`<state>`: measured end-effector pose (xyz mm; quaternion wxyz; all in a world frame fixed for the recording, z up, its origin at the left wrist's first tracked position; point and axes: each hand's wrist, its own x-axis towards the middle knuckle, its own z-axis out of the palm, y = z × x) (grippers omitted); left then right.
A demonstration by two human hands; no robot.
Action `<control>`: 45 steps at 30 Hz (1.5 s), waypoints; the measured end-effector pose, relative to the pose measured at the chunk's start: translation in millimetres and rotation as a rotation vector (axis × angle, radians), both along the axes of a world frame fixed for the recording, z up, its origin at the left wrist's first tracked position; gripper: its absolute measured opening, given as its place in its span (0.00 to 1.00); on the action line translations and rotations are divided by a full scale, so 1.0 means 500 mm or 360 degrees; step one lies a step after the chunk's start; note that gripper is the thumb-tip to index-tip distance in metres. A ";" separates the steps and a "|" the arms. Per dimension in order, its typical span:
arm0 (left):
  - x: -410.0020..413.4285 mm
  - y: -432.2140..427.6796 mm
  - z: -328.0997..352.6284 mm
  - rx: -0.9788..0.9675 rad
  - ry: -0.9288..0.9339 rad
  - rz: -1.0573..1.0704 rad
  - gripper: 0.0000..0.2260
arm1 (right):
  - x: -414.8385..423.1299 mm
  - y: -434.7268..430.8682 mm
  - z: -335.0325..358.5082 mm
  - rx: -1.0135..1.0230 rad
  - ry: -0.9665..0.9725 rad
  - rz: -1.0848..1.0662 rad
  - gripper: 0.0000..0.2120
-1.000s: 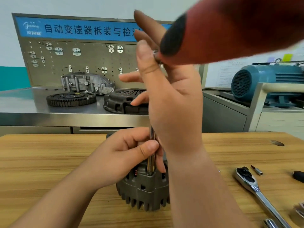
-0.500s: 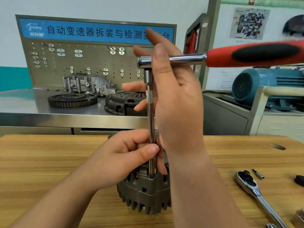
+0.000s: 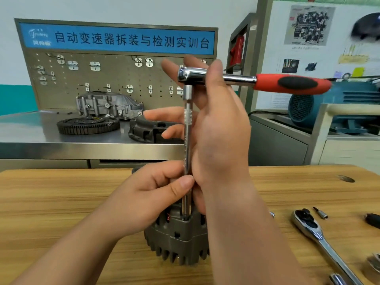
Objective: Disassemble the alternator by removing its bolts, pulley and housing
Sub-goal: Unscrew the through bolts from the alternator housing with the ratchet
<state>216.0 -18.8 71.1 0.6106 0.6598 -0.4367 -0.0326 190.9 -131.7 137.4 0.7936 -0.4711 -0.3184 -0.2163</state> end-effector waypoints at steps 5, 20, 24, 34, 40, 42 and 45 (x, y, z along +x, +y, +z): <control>-0.001 -0.005 0.002 -0.0061 0.0027 -0.0101 0.12 | -0.001 0.011 0.002 -0.0265 -0.0351 -0.0510 0.13; 0.000 -0.005 0.003 -0.0041 0.0038 -0.0142 0.22 | 0.003 -0.005 0.002 0.0055 0.0046 0.0039 0.21; 0.002 -0.006 0.002 -0.0060 0.0008 -0.0127 0.17 | -0.001 0.006 0.000 -0.0159 -0.0284 -0.0398 0.15; 0.001 -0.008 -0.002 -0.0062 0.0035 -0.0103 0.20 | -0.003 0.001 0.000 -0.0024 -0.0210 -0.0215 0.14; 0.007 -0.003 -0.002 -0.0069 0.0072 -0.0153 0.23 | 0.002 -0.005 0.005 0.0151 0.0149 0.0140 0.16; 0.009 -0.003 -0.003 -0.0066 0.0048 -0.0137 0.22 | 0.001 -0.003 0.002 0.0080 0.0021 -0.0057 0.13; 0.007 -0.005 -0.001 -0.0048 0.0008 -0.0155 0.19 | -0.002 0.002 0.000 -0.0037 -0.0359 -0.0381 0.09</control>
